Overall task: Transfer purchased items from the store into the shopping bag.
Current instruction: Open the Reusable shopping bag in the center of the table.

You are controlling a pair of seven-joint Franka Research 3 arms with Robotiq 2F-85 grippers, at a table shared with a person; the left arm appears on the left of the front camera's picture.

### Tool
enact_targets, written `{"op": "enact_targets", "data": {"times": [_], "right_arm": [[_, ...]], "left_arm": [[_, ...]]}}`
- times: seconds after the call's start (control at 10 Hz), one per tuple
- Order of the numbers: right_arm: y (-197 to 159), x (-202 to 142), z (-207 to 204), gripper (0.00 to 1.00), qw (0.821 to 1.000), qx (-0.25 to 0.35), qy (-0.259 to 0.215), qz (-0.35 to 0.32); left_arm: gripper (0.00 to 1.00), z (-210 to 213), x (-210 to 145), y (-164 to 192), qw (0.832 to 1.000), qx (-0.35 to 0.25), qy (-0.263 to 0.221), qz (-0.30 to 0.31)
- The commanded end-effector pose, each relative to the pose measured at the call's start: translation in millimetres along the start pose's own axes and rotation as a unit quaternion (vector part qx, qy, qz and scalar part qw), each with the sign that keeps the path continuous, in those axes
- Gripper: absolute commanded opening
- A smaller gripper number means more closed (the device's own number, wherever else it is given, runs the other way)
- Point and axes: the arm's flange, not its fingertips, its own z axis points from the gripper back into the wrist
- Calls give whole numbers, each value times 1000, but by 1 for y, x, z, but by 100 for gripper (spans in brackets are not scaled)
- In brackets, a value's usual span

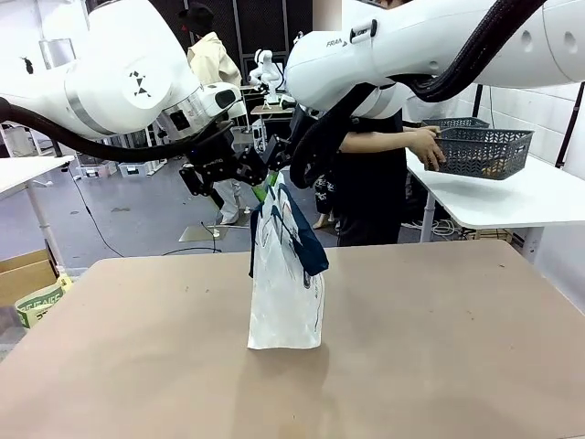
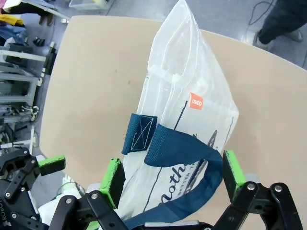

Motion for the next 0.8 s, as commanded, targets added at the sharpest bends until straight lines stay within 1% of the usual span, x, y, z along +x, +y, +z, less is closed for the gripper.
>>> {"op": "enact_targets", "data": {"times": [0.0, 0.4, 0.7], "right_arm": [[-3, -7, -8, 100, 1000, 5, 9, 5], [-8, -11, -19, 100, 1000, 1, 25, 0], [-11, -13, -24, 100, 999, -4, 34, -1]], "left_arm": [[100, -2, -2, -3, 1000, -10, 2, -2], [100, 0, -2, -8, 1000, -10, -1, -5], [100, -11, -4, -11, 1000, -4, 13, -8]]}}
